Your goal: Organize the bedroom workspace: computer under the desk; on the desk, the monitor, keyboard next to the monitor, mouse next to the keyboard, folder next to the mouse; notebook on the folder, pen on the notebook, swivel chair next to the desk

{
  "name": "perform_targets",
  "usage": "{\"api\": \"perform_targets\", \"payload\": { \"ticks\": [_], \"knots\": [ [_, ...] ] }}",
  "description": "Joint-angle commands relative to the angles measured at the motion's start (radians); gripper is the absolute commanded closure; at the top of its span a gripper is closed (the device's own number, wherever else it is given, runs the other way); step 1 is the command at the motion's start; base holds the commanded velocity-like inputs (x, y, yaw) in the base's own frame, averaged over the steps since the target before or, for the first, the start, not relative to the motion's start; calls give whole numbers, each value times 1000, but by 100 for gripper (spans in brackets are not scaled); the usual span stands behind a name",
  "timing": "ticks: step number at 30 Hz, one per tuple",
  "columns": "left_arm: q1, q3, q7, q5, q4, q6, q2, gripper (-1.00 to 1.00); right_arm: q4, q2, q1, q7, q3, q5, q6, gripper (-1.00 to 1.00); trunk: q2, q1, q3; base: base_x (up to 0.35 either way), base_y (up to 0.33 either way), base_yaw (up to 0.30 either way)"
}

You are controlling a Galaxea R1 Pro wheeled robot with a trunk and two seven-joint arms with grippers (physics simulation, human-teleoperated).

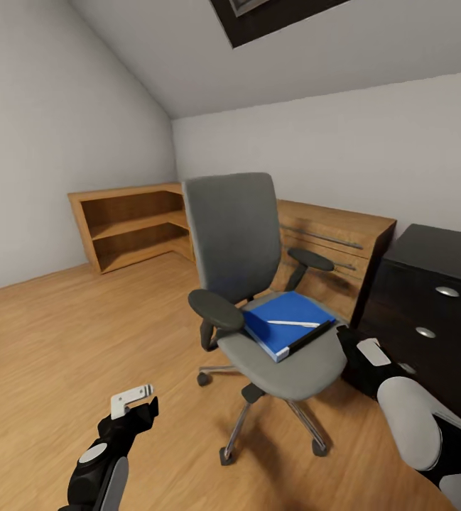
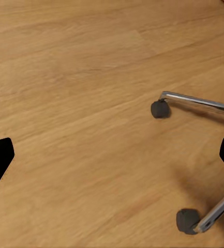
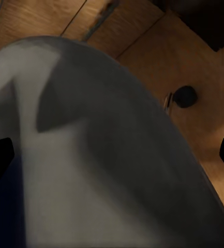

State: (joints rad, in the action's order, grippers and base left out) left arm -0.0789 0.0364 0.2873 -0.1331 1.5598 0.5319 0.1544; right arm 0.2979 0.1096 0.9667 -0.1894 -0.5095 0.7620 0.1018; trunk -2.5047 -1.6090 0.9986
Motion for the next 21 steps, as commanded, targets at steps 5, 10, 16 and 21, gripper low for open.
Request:
{"api": "perform_targets", "payload": {
  "ticks": [5, 10, 16, 21],
  "knots": [
    [-1, -1, 6, -10, -5, 3, 1, -100, -48, 0, 0, -4, -1, 17, 4, -100, 0, 0, 3, 296, 0, 208],
    [-1, -1, 6, -10, -9, 3, 1, -100, -48, 0, 0, -4, -1, 17, 4, -100, 0, 0, 3, 206, 0, 219],
    [-1, -1, 6, -10, -9, 3, 1, -100, -47, 0, 0, -4, -1, 17, 4, -100, 0, 0, 3, 299, 0, 230],
    [-1, -2, 6, -10, -10, 3, 1, -100, -47, 1, 0, -4, -1, 17, 4, -100, 0, 0, 3, 263, 0, 229]
  ]
}}
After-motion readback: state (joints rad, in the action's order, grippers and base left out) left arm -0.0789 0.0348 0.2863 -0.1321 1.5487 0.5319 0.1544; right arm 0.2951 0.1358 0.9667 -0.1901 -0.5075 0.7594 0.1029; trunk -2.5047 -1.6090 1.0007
